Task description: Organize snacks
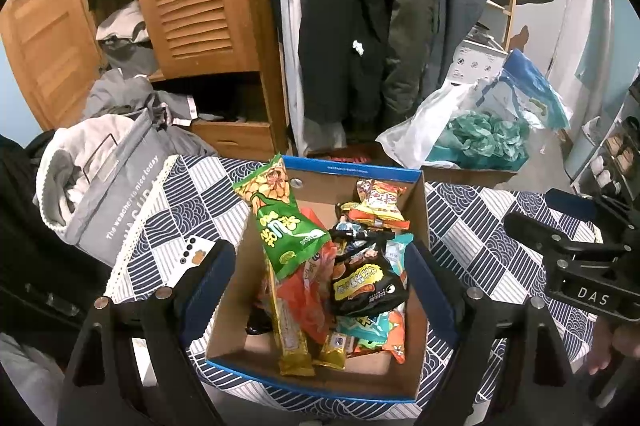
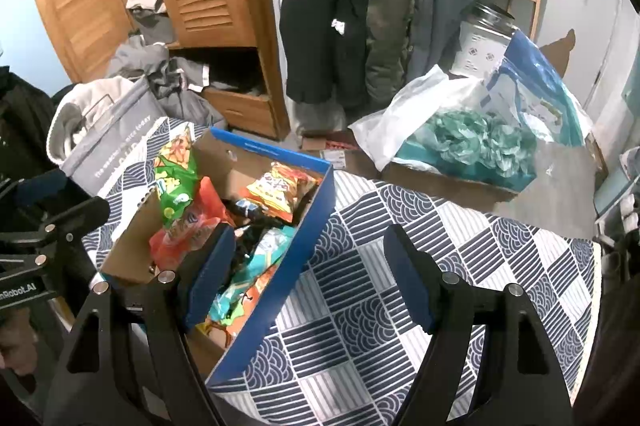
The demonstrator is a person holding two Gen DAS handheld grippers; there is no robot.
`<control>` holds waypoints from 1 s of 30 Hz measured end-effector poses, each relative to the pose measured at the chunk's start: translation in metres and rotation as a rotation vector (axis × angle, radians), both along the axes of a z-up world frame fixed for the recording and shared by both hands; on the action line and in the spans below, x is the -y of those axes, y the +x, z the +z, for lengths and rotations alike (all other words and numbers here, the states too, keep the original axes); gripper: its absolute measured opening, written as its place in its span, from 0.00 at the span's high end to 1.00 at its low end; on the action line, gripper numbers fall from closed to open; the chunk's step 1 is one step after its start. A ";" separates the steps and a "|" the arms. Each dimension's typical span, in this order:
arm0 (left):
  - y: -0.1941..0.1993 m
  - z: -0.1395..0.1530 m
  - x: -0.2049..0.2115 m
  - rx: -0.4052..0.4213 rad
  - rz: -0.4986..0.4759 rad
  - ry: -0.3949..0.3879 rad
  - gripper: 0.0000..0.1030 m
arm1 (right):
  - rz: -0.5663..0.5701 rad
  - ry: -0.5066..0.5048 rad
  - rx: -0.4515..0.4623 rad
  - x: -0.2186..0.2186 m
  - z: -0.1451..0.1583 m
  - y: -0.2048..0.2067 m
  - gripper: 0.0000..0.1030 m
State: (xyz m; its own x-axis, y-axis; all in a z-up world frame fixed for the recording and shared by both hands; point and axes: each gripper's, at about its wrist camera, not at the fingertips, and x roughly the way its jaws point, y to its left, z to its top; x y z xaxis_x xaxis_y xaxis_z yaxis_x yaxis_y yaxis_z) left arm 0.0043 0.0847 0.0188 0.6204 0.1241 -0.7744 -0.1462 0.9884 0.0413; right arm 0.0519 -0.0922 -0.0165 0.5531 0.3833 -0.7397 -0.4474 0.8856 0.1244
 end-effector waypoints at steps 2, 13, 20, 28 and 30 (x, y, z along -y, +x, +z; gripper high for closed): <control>0.000 0.000 -0.001 0.001 0.002 -0.004 0.15 | 0.000 0.001 0.000 0.000 0.000 0.000 0.26; -0.002 -0.003 -0.006 -0.009 0.019 -0.016 0.15 | 0.006 -0.003 -0.002 -0.002 -0.003 -0.004 0.26; -0.002 -0.002 -0.007 -0.003 0.027 -0.009 0.15 | 0.007 -0.004 -0.003 -0.003 -0.004 -0.003 0.26; -0.002 -0.002 -0.006 -0.003 0.030 -0.008 0.15 | 0.006 -0.005 -0.004 -0.003 -0.004 -0.004 0.26; -0.002 -0.002 -0.008 -0.002 0.034 -0.011 0.15 | 0.007 -0.004 -0.003 -0.003 -0.004 -0.003 0.26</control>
State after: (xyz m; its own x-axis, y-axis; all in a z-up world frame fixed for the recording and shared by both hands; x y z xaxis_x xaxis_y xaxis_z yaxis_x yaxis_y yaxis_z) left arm 0.0022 0.0924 0.0168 0.6147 0.1367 -0.7768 -0.1796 0.9833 0.0309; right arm 0.0485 -0.0893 -0.0201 0.5482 0.3841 -0.7429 -0.4532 0.8830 0.1221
